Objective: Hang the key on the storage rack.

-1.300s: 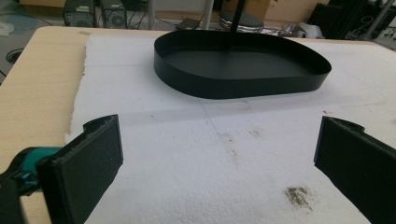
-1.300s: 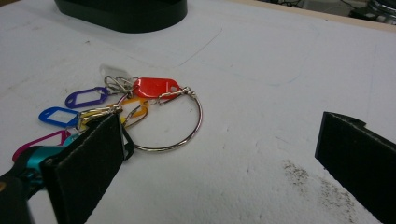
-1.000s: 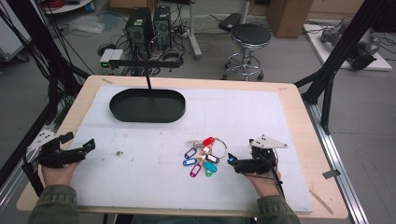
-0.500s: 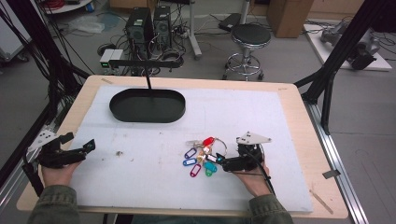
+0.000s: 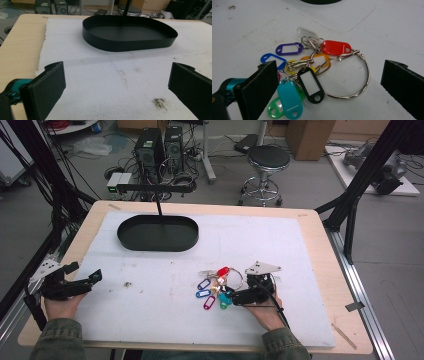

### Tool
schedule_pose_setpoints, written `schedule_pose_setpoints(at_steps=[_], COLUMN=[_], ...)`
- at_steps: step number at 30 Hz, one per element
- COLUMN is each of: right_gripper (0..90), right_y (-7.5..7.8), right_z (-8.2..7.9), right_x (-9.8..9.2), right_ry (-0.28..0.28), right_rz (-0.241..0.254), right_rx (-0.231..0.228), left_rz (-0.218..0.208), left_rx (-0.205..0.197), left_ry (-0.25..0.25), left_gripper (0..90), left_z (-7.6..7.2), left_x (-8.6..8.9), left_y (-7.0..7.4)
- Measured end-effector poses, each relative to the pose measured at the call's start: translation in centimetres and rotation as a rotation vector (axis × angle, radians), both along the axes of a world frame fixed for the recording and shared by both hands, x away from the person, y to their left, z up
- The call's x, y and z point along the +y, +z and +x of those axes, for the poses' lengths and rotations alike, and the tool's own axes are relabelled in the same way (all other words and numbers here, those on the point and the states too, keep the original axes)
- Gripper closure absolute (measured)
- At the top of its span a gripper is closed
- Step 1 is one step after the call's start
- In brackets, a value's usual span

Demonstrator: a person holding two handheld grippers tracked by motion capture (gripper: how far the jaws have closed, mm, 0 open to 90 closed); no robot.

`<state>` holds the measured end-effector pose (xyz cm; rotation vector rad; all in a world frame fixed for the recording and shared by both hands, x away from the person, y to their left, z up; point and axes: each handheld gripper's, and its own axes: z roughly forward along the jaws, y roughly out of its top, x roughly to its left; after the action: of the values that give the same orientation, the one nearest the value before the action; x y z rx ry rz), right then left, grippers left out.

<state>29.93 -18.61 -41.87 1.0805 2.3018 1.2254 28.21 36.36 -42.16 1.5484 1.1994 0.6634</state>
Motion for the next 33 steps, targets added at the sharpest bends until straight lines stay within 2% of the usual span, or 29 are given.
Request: schedule_pose_setpoints(at_steps=[6, 11, 21, 22, 24, 26, 29, 31, 33], right_gripper=[0.5, 0.5, 0.6, 4.5, 4.5, 5.0, 7.2, 15.5, 19.4], right_y=[0.0, -0.6, -1.2, -1.1, -1.0, -1.0, -1.1, -1.2, -1.3], right_z=[0.4, 1.0, 1.6, 1.8, 1.9, 2.2, 2.4, 2.5, 2.5], right_x=[0.4, 1.0, 2.2, 2.6, 2.8, 3.5, 3.8, 4.0, 4.2], right_ry=[0.012, 0.032, 0.067, 0.087, 0.100, 0.126, 0.142, 0.157, 0.170], right_rz=[-0.013, -0.047, -0.109, -0.120, -0.128, -0.156, -0.163, -0.173, -0.189], right_rx=[0.024, 0.069, 0.114, 0.123, 0.129, 0.154, 0.176, 0.199, 0.210], left_rz=[0.002, 0.006, -0.001, 0.000, 0.001, -0.002, -0.004, -0.006, -0.006], left_rx=[0.001, 0.002, 0.003, 0.003, 0.004, 0.003, 0.000, 0.000, 0.000], left_ry=[0.001, 0.002, 0.004, 0.004, 0.002, 0.000, 0.002, 0.003, 0.002], left_gripper=[1.7, 1.7, 1.7, 1.7, 1.7, 1.7, 1.7, 1.7, 1.7], left_z=[-0.1, 0.0, 0.1, 0.1, 0.1, 0.1, 0.0, 0.0, 0.1], left_x=[-0.1, 0.0, 0.0, 0.0, 0.0, 0.0, 0.1, 0.1, 0.1], left_y=[0.0, 0.0, -0.1, -0.1, -0.1, 0.0, 0.0, 0.0, 0.0])
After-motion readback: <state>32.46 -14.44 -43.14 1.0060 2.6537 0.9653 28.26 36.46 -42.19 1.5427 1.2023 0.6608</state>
